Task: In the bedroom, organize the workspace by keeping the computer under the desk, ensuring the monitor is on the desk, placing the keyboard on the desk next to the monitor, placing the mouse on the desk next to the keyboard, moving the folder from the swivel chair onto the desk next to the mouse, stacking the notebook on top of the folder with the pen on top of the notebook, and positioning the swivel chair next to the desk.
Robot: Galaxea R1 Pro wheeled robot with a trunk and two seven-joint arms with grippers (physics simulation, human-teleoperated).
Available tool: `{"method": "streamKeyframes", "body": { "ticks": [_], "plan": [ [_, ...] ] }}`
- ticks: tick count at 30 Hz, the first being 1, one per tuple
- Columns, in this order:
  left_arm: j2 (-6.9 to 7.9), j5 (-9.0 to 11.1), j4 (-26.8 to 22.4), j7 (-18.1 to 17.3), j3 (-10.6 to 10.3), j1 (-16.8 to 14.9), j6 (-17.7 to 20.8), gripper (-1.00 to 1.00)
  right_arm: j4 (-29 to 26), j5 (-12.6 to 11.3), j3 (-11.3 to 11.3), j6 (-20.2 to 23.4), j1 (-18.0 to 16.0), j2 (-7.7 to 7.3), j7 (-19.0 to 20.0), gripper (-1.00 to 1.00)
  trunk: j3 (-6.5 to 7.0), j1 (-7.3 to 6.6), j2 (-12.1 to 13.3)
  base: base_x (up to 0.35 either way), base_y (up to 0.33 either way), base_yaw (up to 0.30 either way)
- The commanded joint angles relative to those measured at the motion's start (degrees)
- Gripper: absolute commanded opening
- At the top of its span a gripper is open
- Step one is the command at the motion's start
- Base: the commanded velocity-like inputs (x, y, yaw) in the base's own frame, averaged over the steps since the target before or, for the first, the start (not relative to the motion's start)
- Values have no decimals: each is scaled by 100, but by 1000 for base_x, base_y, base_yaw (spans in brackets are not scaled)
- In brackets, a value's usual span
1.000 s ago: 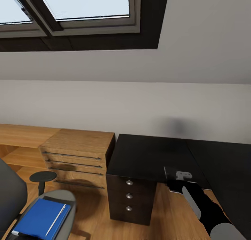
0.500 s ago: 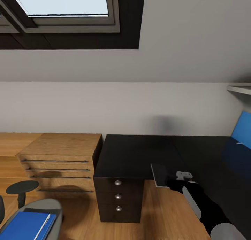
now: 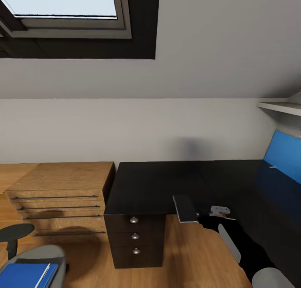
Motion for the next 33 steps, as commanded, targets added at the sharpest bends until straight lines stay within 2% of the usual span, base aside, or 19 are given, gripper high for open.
{"method": "streamKeyframes", "body": {
  "ticks": [1, 19, 29, 33],
  "plan": [
    [1, 62, 5, -32, -43, -4, -18, 100, -8, -78, 26, 16, -6, -7, -69, -100, -8, 1, -6, 0, 0, -209],
    [1, 62, 5, -38, -42, -4, -28, 100, -3, -81, 22, 33, -6, -7, -74, -100, -8, 1, -6, 0, 0, -254],
    [1, 62, 5, -37, -42, -4, -32, 100, 2, -81, 17, 211, -6, -7, -77, -100, -8, 1, -6, 0, 0, -260],
    [1, 62, 5, -35, -42, -4, -33, 100, 11, -83, -79, 250, -4, -7, -204, -100, -8, 1, -6, 0, 0, -260]
  ]
}}
